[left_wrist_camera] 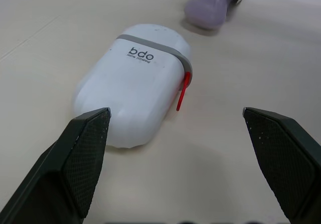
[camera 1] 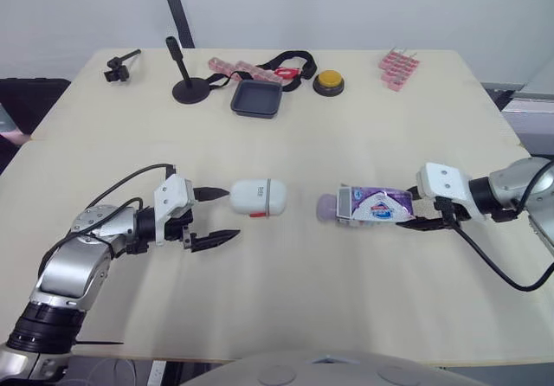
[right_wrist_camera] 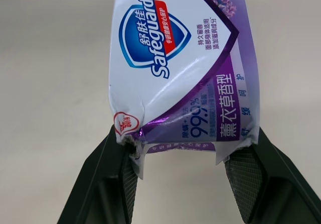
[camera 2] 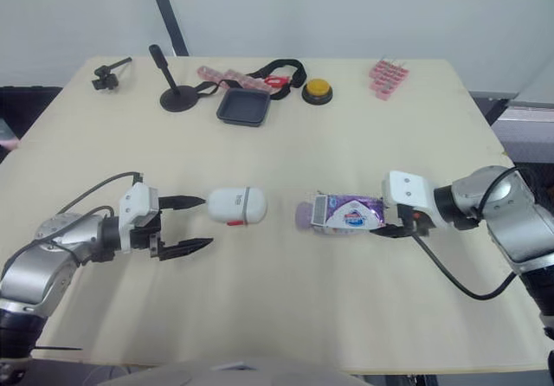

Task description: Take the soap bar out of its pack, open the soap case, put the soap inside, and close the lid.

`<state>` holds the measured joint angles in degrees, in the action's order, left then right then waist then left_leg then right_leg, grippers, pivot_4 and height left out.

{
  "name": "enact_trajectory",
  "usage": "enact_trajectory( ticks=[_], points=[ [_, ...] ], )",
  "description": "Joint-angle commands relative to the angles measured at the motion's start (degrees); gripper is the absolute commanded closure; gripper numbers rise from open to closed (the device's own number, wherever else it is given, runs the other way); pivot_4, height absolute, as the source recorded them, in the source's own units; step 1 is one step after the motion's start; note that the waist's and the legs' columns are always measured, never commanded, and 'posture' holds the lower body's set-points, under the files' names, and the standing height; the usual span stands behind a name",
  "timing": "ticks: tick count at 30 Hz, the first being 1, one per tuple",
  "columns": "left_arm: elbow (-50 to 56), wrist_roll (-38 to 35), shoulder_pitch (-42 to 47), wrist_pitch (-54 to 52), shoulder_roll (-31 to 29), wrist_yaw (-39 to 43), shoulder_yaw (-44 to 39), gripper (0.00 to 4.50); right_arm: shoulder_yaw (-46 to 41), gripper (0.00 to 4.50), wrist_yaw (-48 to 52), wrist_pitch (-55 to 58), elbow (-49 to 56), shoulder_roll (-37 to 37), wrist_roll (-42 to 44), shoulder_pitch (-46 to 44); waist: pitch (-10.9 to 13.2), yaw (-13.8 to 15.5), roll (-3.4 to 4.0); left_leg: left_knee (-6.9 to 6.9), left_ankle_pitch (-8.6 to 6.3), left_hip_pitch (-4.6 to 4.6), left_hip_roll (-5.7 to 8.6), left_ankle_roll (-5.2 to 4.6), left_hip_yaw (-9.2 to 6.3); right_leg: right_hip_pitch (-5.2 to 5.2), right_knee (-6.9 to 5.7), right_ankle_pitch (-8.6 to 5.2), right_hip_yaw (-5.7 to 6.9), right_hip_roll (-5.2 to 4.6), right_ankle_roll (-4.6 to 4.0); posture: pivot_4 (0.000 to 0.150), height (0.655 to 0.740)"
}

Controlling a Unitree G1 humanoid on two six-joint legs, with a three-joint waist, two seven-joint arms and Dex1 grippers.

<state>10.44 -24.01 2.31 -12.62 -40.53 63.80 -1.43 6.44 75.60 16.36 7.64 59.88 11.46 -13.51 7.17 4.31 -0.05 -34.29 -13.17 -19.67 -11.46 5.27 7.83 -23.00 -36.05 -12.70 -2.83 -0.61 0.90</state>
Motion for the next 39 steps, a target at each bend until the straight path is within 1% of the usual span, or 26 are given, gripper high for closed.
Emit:
enact_trajectory(
  ticks=[1,9,17,23,39],
  points=[
    [0.51,0.05,0.65,1.16,-0.11,-0.15,-0.73,0.00,-2.74,2.12,0.40,-1.13,0.09,1.75,0.40,1.11,0.00,-0.05,0.00,0.00,0.00,0.01,0.00,0.00,0.00,0.00,-0.01,0.00,-0.01,0.00,0.00,0.150,0.7400],
    [0.07,0.14,0.60,1.66,-0.10,-0.20,-0.46,0.00,-4.64,2.12,0.44,-3.60,-1.33,4.30,-0.39,4.60,0.00,-0.17,0.00,0.00,0.00,0.03,0.00,0.00,0.01,0.00,-0.02,0.00,-0.01,0.01,0.00,0.150,0.7400],
    [-0.02,0.26,0.32,2.03,-0.20,-0.05,-0.38,0.00,-9.21,2.12,2.09,-7.24,-3.98,8.08,0.07,8.79,0.00,-0.13,0.00,0.01,-0.01,0.02,-0.01,-0.01,0.01,0.00,0.01,0.00,0.00,0.01,-0.01,0.150,0.7400],
    [-0.30,0.32,0.60,2.16,-0.17,0.06,-0.29,0.00,-10.59,2.12,2.14,-10.22,-7.71,9.30,-0.69,8.29,0.00,-0.21,0.00,-0.01,-0.01,0.03,-0.01,-0.03,0.01,0.00,-0.02,-0.01,-0.01,0.00,-0.02,0.150,0.7400],
    [-0.31,0.33,0.61,2.17,-0.16,0.07,-0.29,0.00,-10.55,2.12,2.28,-10.90,-8.20,9.26,-0.68,8.20,0.00,-0.18,0.00,-0.02,-0.02,0.02,-0.05,-0.10,0.02,0.00,-0.01,-0.03,0.00,0.00,-0.06,0.150,0.7400]
  ],
)
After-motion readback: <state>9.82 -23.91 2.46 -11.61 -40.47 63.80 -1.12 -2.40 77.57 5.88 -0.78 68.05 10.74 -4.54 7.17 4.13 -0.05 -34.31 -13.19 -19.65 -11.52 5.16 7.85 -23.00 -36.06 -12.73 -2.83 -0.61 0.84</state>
